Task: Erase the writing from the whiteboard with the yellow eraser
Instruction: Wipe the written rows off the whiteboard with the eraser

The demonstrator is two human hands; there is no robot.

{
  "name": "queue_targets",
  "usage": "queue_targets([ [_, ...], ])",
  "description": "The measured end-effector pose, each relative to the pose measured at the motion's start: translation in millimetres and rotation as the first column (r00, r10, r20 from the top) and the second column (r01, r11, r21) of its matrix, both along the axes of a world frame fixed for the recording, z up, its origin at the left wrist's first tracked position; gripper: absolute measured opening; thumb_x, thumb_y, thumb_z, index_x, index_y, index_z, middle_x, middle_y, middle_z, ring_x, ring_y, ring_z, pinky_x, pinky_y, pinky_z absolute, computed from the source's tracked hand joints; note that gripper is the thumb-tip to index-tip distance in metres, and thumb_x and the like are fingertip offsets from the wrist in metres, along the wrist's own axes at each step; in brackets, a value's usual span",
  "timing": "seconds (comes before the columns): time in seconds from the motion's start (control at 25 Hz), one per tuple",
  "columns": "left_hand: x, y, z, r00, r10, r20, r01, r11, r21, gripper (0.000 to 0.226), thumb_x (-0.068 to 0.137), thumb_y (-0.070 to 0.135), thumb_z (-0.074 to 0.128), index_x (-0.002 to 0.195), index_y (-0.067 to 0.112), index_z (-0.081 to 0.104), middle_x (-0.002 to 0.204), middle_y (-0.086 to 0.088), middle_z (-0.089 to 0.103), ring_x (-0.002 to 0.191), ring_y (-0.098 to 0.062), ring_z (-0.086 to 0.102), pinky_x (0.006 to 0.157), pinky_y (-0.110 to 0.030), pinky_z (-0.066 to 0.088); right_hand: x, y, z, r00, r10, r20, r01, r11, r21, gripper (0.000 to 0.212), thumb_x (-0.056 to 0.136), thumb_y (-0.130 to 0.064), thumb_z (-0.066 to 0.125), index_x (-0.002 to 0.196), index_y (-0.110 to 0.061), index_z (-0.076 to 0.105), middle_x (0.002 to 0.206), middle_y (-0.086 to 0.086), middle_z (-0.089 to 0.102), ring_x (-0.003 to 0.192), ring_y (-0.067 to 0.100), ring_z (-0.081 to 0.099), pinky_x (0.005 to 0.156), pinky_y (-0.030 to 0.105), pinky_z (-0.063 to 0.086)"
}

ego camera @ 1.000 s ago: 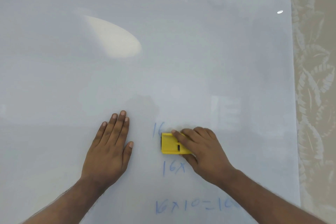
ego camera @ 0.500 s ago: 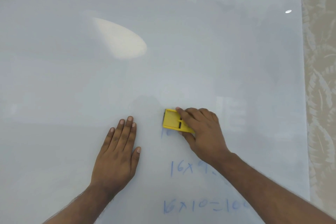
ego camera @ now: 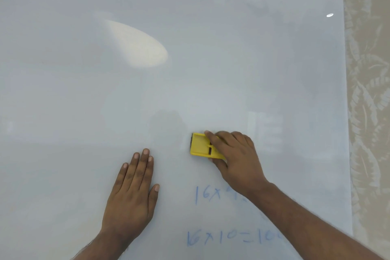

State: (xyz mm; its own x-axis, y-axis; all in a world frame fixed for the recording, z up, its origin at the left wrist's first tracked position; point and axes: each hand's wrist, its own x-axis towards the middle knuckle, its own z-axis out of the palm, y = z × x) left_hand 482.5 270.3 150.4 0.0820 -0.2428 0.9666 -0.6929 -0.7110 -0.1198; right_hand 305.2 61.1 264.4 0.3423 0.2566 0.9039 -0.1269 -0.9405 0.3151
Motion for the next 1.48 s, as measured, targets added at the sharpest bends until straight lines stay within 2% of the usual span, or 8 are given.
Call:
queue_targets([
  [0.08, 0.1, -0.8, -5.7, 1.000, -0.008, 0.002, 0.008, 1.000, -0.002, 0.066, 0.100, 0.035, 0.032, 0.158, 0.005, 0.021, 0.169, -0.009, 0.017, 0.156, -0.026, 0.017, 0.127, -0.042, 0.011, 10.1, 13.7, -6.1, 1.000, 0.027, -0.012, -0.027, 1.000, 0.012, 0.060, 0.085, -0.029, 0.067, 0.141, -0.024, 0.048, 0.119, -0.001, 0.060, 0.097, 0.026, 0.053, 0.085, 0.039, 0.041],
  [0.32, -1.8, 2.2, -25.5, 1.000, -0.001, 0.000, 0.001, 1.000, 0.025, 0.067, 0.099, 0.035, 0.035, 0.157, 0.003, 0.024, 0.168, -0.012, 0.021, 0.155, -0.028, 0.019, 0.127, -0.044, 0.013, 4.9, 6.0, -83.9, 0.980, -0.004, -0.199, -0.036, 0.980, -0.194, 0.060, 0.086, -0.029, 0.057, 0.144, -0.027, 0.040, 0.121, -0.006, 0.056, 0.097, 0.022, 0.053, 0.091, 0.035, 0.036],
  [0.48, -0.7, 7.6, -38.2, 1.000, 0.014, -0.001, -0.014, 0.998, 0.067, 0.066, 0.101, 0.036, 0.033, 0.157, 0.002, 0.023, 0.168, -0.012, 0.020, 0.155, -0.028, 0.019, 0.128, -0.042, 0.010, -17.8, -25.3, -83.7, 0.973, -0.062, -0.220, 0.001, 0.964, -0.267, 0.061, 0.082, -0.027, 0.067, 0.140, -0.026, 0.047, 0.121, -0.005, 0.060, 0.097, 0.024, 0.058, 0.089, 0.035, 0.039],
  [0.8, -1.7, -0.8, -50.6, 1.000, 0.016, -0.014, -0.016, 1.000, 0.019, 0.067, 0.101, 0.035, 0.030, 0.159, 0.006, 0.016, 0.170, -0.009, 0.014, 0.157, -0.026, 0.012, 0.128, -0.042, 0.008, -2.2, -8.9, -61.4, 0.999, 0.039, -0.026, -0.038, 0.999, 0.039, 0.060, 0.084, -0.027, 0.066, 0.141, -0.024, 0.048, 0.119, -0.001, 0.061, 0.098, 0.026, 0.055, 0.086, 0.038, 0.039],
  [0.96, -1.5, -0.1, -51.6, 1.000, 0.014, -0.027, -0.014, 1.000, 0.022, 0.068, 0.100, 0.035, 0.032, 0.159, 0.006, 0.018, 0.169, -0.010, 0.015, 0.157, -0.027, 0.014, 0.128, -0.043, 0.009, -2.2, -7.2, -110.9, 0.987, 0.019, -0.158, -0.034, 0.995, -0.089, 0.062, 0.085, -0.026, 0.062, 0.144, -0.026, 0.041, 0.121, -0.004, 0.057, 0.099, 0.024, 0.053, 0.092, 0.037, 0.036],
  [1.12, -4.1, 2.5, -54.0, 0.999, 0.020, -0.043, -0.018, 0.999, 0.037, 0.067, 0.101, 0.036, 0.030, 0.159, 0.005, 0.017, 0.170, -0.009, 0.011, 0.157, -0.025, 0.010, 0.128, -0.042, 0.006, -24.0, -36.2, -128.7, 0.973, -0.066, -0.221, 0.011, 0.970, -0.243, 0.061, 0.080, -0.025, 0.068, 0.138, -0.025, 0.049, 0.122, -0.004, 0.061, 0.096, 0.024, 0.059, 0.089, 0.037, 0.038],
  [1.24, -6.0, 0.1, -59.1, 0.998, 0.025, -0.056, -0.024, 0.999, 0.032, 0.067, 0.100, 0.036, 0.030, 0.158, 0.003, 0.019, 0.170, -0.008, 0.008, 0.157, -0.024, 0.008, 0.128, -0.041, 0.005, -33.0, -55.1, -108.0, 0.989, -0.037, -0.146, 0.016, 0.990, -0.142, 0.054, 0.086, -0.027, 0.063, 0.138, -0.025, 0.050, 0.121, -0.002, 0.061, 0.098, 0.025, 0.057, 0.091, 0.035, 0.037],
  [1.48, -7.8, -4.4, -66.9, 0.996, 0.040, -0.082, -0.040, 0.999, 0.011, 0.068, 0.099, 0.035, 0.031, 0.157, 0.001, 0.021, 0.169, -0.010, 0.011, 0.158, -0.025, 0.006, 0.128, -0.042, 0.005, -11.6, -33.6, -106.9, 0.998, 0.061, -0.035, -0.057, 0.994, 0.093, 0.063, 0.083, -0.023, 0.068, 0.141, -0.027, 0.045, 0.123, -0.002, 0.059, 0.103, 0.022, 0.051, 0.092, 0.034, 0.035],
])
